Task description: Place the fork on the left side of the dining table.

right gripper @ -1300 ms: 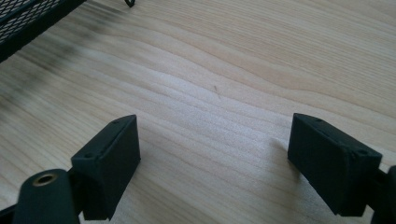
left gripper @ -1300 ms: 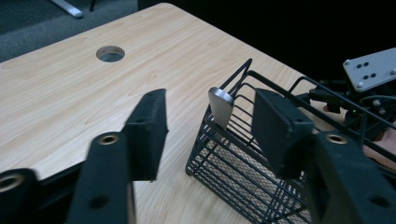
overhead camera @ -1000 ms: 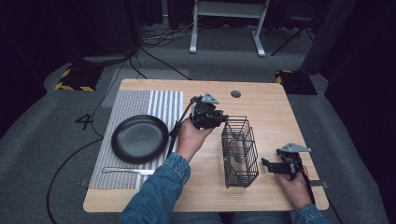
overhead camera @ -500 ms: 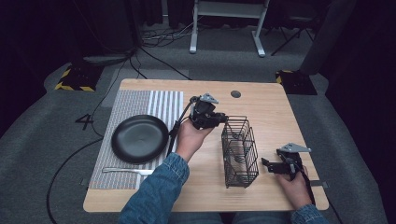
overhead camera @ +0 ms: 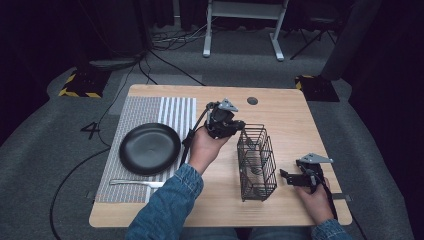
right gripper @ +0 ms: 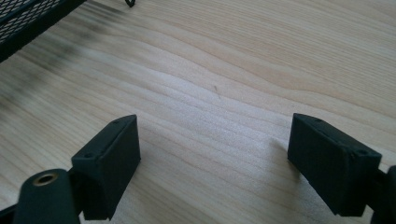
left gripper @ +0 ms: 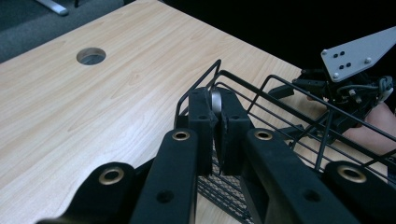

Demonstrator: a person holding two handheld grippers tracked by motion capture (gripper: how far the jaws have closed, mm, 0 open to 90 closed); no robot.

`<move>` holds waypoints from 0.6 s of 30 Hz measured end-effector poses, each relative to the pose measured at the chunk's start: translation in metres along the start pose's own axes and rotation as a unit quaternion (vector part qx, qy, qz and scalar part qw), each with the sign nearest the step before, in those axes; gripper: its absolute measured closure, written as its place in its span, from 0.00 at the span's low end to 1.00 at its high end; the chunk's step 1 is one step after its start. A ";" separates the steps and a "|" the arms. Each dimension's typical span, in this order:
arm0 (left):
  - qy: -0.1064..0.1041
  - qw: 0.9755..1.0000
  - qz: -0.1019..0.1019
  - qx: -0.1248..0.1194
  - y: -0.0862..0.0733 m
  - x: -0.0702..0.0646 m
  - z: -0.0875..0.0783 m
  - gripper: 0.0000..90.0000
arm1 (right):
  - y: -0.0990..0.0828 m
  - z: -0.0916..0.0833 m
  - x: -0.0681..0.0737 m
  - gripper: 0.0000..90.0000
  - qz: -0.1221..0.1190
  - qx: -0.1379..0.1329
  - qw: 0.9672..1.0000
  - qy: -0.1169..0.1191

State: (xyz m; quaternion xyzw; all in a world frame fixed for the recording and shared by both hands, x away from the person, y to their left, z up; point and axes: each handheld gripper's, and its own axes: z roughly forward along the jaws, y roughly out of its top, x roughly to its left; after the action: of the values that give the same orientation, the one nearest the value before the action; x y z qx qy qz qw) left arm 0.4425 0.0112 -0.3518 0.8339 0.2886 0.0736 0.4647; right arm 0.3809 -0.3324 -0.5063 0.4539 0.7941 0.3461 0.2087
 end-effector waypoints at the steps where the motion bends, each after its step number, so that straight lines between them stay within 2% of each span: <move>1: 0.000 1.000 -0.001 -0.004 0.001 -0.001 -0.001 0.96 | 0.000 0.000 0.000 0.19 0.000 0.000 1.000 0.000; 6: -0.003 1.000 0.006 -0.010 0.008 -0.009 -0.010 0.96 | 0.000 0.000 0.000 0.19 0.000 0.000 1.000 0.000; 9: 0.004 1.000 0.011 -0.013 0.015 -0.014 -0.019 0.96 | 0.000 0.000 0.000 0.19 0.000 0.000 1.000 0.000; 13: 0.004 1.000 0.007 -0.017 0.023 -0.017 -0.030 0.96 | 0.000 0.000 0.000 0.19 0.000 0.000 1.000 0.000; 18: 0.009 1.000 0.012 -0.026 0.038 -0.022 -0.053 0.96 | 0.000 0.000 0.000 0.19 0.000 0.000 1.000 0.000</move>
State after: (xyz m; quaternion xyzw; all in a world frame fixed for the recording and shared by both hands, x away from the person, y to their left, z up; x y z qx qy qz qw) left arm 0.4191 0.0225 -0.2884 0.8241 0.2811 0.0939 0.4828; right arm 0.3810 -0.3324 -0.5062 0.4541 0.7940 0.3463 0.2084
